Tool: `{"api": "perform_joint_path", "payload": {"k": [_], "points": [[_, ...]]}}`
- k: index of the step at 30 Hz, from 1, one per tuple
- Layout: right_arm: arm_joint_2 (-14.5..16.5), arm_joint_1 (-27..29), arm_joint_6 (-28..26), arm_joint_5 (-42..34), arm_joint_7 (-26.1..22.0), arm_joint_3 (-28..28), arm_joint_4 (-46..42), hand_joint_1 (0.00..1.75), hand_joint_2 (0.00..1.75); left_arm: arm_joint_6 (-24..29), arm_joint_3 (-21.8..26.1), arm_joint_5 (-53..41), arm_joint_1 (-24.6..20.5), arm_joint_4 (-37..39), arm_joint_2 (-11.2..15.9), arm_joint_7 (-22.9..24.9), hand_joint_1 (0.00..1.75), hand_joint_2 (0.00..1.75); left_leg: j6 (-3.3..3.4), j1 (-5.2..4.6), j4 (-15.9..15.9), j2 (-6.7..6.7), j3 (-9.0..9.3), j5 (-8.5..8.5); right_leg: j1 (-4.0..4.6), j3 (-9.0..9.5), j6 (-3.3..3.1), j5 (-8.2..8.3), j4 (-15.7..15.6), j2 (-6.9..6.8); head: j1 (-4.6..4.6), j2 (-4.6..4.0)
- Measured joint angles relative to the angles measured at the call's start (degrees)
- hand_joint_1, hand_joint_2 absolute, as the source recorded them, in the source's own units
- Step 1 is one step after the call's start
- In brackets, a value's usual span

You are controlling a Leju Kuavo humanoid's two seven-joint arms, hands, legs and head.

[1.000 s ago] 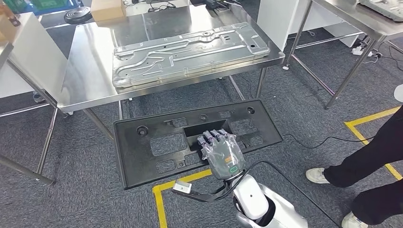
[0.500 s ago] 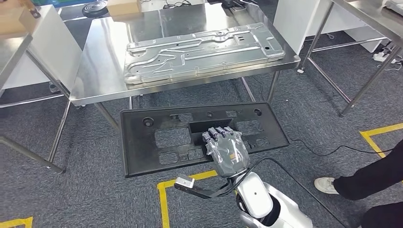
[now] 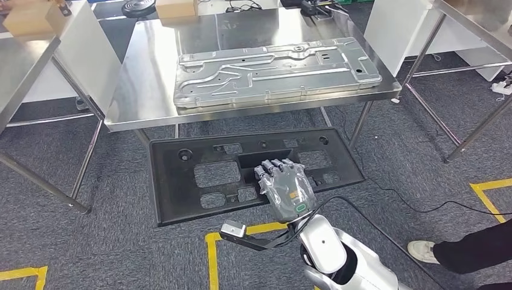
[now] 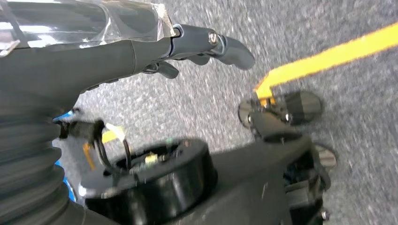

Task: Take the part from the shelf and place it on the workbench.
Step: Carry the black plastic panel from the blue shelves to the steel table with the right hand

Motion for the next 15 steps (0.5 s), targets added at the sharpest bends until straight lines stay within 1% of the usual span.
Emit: {"api": "perform_joint_path", "payload": {"k": [2,3,4,6,7,8,9,10,11,12,13,14,15], "points": [[0.01,-0.24,0.04,-0.04,0.14,0.14,-0.01,1.75,1.75,-0.03,0.19,0.0,0.14,-0.01,0.03,-0.01,0.0,1.75,-0.58,0.13,0.56,0.2,-0.22,-0.52,-0.11,0.15,-0.74,-0.05,-0.06,-0.15,-0.01,0.0],[0.02,-0.39,0.04,-0.04,0.19,0.18,-0.02,1.75,1.75,-0.03,0.26,-0.01,0.16,-0.01,0.02,-0.01,0.0,1.75,-0.96,0.28,2.03,0.38,-0.86,-1.34,-0.25,0.29,-1.07,-0.07,-0.13,-0.23,-0.02,0.0],[0.03,-0.52,0.04,-0.05,0.21,0.21,-0.02,1.75,1.75,-0.04,0.36,-0.01,0.17,-0.02,0.02,-0.01,0.0,1.75,-1.4,0.51,4.75,0.57,-2.14,-2.66,-0.42,0.44,-1.34,-0.13,-0.19,-0.31,-0.04,0.0],[0.04,-0.6,0.06,-0.08,0.25,0.32,-0.01,1.75,1.75,-0.12,0.53,-0.02,0.25,-0.02,-0.03,-0.01,0.0,1.75,-2.17,1.14,12.74,0.79,-6.26,-5.83,-0.48,0.61,-1.58,-0.38,-0.18,-0.39,-0.07,0.0],[0.04,-0.58,0.08,-0.1,0.24,0.41,-0.01,1.75,1.75,-0.17,0.6,-0.03,0.35,-0.02,-0.04,-0.01,0.0,1.75,-2.46,1.45,16.13,0.82,-8.25,-6.74,-0.51,0.69,-1.57,-0.51,-0.18,-0.43,-0.07,0.0],[0.04,-0.56,0.1,-0.12,0.24,0.51,0.0,1.75,1.75,-0.22,0.63,-0.04,0.41,-0.02,-0.04,-0.03,0.0,1.75,-2.7,1.72,17.66,0.86,-9.37,-6.65,-0.57,0.83,-1.48,-0.67,-0.18,-0.46,-0.07,0.0],[0.04,-0.55,0.13,-0.13,0.24,0.6,0.0,1.75,1.75,-0.26,0.66,-0.05,0.46,-0.02,-0.05,-0.04,0.0,1.75,-2.87,1.95,16.85,0.93,-9.34,-5.44,-0.66,1.06,-1.32,-0.86,-0.17,-0.48,-0.07,0.0],[0.04,-0.57,0.16,-0.14,0.24,0.67,0.0,1.75,1.75,-0.28,0.68,-0.07,0.48,-0.01,-0.05,-0.07,0.0,1.75,-2.99,2.13,13.9,1.06,-8.2,-3.37,-0.78,1.39,-1.1,-1.08,-0.17,-0.5,-0.07,0.0],[0.04,-0.63,0.2,-0.15,0.25,0.73,0.0,1.75,1.75,-0.3,0.68,-0.08,0.49,-0.01,-0.07,-0.09,0.0,1.75,-3.05,2.25,9.67,1.36,-6.38,-1.0,-0.88,1.74,-0.83,-1.32,-0.19,-0.52,-0.07,0.0],[0.04,-0.75,0.24,-0.16,0.27,0.78,0.0,1.75,1.75,-0.32,0.68,-0.09,0.49,-0.01,-0.1,-0.11,0.0,1.75,-3.0,2.16,5.65,1.7,-4.62,0.59,-0.87,1.99,-0.48,-1.58,-0.18,-0.53,-0.08,0.0],[0.04,-0.9,0.28,-0.21,0.3,0.82,0.0,1.75,1.75,-0.35,0.68,-0.13,0.47,-0.01,-0.15,-0.14,0.0,1.75,-2.74,2.01,2.82,1.97,-3.34,1.46,-0.83,2.12,-0.12,-1.79,-0.2,-0.54,-0.07,0.0],[0.04,-1.03,0.31,-0.28,0.34,0.86,0.01,1.75,1.75,-0.38,0.68,-0.19,0.44,-0.02,-0.22,-0.16,0.0,1.75,-2.4,1.79,1.34,2.13,-2.68,1.56,-0.75,2.19,0.25,-1.96,-0.26,-0.57,-0.07,0.0],[0.04,-1.15,0.33,-0.34,0.38,0.88,0.02,1.75,1.75,-0.4,0.68,-0.28,0.4,-0.02,-0.3,-0.19,0.0,1.75,-1.97,1.51,1.02,2.09,-2.53,1.13,-0.7,2.24,0.64,-2.06,-0.38,-0.65,-0.06,0.0]]}}
